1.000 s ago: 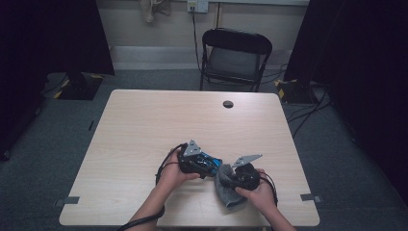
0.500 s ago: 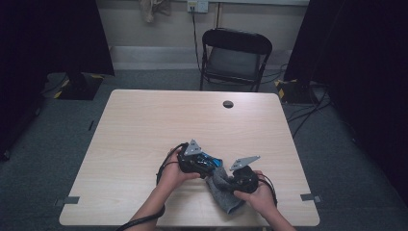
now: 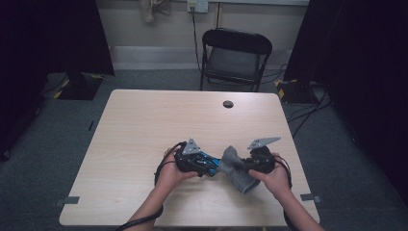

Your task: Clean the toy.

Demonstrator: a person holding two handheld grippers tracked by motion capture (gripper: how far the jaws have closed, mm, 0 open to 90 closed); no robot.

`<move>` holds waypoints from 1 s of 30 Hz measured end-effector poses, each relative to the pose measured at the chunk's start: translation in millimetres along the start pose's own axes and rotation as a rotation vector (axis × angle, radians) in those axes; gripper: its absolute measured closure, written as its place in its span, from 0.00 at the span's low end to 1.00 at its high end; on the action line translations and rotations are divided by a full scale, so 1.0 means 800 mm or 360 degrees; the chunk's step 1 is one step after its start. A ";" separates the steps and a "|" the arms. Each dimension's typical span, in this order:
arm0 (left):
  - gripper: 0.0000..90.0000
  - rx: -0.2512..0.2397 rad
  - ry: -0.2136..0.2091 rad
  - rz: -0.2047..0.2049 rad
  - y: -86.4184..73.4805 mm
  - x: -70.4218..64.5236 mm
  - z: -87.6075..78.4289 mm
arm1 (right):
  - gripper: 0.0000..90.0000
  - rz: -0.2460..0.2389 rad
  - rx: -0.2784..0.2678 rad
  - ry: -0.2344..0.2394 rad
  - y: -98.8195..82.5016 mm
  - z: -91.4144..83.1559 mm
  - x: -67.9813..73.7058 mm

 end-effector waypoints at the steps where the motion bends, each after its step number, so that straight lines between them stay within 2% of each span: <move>1: 0.18 0.0000 0.0000 0.0000 0.000 0.000 0.000 | 0.84 0.0000 0.0000 0.0000 0.000 0.000 0.000; 2: 0.18 0.0015 0.0006 -0.0003 -0.002 0.001 -0.001 | 0.84 0.0000 -0.0014 -0.0057 0.014 -0.005 -0.014; 4: 0.18 0.0016 0.0009 -0.0011 -0.002 0.000 -0.002 | 0.84 0.0019 -0.0034 -0.0089 0.024 -0.005 -0.026; 6: 0.20 0.0009 0.0030 -0.0010 -0.001 0.000 -0.005 | 0.84 0.0009 -0.0032 -0.0163 0.036 -0.002 -0.039; 7: 0.22 0.0009 0.0030 -0.0010 -0.001 0.000 -0.005 | 0.84 0.0009 -0.0032 -0.0163 0.036 -0.002 -0.039; 8: 0.20 0.0016 0.0022 0.0002 -0.003 -0.002 -0.003 | 0.84 0.0013 -0.0037 -0.0207 0.047 0.006 -0.050; 11: 0.17 0.0015 0.0033 -0.0026 -0.004 -0.001 -0.002 | 0.84 -0.0021 -0.0017 -0.0254 0.061 0.028 -0.059; 12: 0.17 0.0017 0.0032 -0.0053 -0.005 0.000 -0.001 | 0.84 -0.0042 -0.0002 -0.0270 0.066 0.036 -0.060; 14: 0.15 0.0013 0.0021 -0.0088 -0.006 0.002 0.000 | 0.84 -0.0080 0.0008 -0.0282 0.075 0.052 -0.061; 15: 0.14 0.0013 0.0021 -0.0088 -0.006 0.002 0.000 | 0.84 -0.0080 0.0008 -0.0282 0.075 0.052 -0.061; 16: 0.14 -0.0006 0.0016 -0.0098 -0.007 0.002 0.000 | 0.84 -0.0108 0.0001 -0.0279 0.086 0.067 -0.061; 17: 0.14 -0.0006 0.0016 -0.0098 -0.007 0.002 0.000 | 0.84 -0.0108 0.0001 -0.0279 0.086 0.067 -0.061; 18: 0.14 -0.0033 0.0016 -0.0104 -0.008 0.002 0.000 | 0.84 -0.0134 -0.0008 -0.0287 0.097 0.083 -0.060; 21: 0.14 -0.0054 0.0011 -0.0103 -0.009 0.003 -0.001 | 0.84 -0.0132 -0.0016 -0.0280 0.108 0.104 -0.057; 23: 0.15 -0.0075 0.0010 -0.0102 -0.010 0.003 -0.001 | 0.84 -0.0157 -0.0020 -0.0265 0.114 0.121 -0.051; 25: 0.15 -0.0074 0.0009 -0.0097 -0.010 0.002 -0.001 | 0.84 -0.0164 -0.0013 -0.0266 0.116 0.129 -0.048; 26: 0.15 -0.0075 0.0009 -0.0097 -0.010 0.002 0.000 | 0.84 -0.0196 -0.0006 -0.0252 0.122 0.146 -0.040; 30: 0.15 -0.0073 0.0008 -0.0096 -0.010 0.002 -0.001 | 0.84 -0.0236 0.0038 -0.0219 0.121 0.169 -0.031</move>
Point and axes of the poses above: each handheld gripper's, and its own axes: z roughly forward along the jaws, y roughly out of its top, x roughly to its left, the point moved 7 cm from there along z, roughly forward along the jaws, and after that the axes turned 2 degrees about x, right-handed, at the moved point
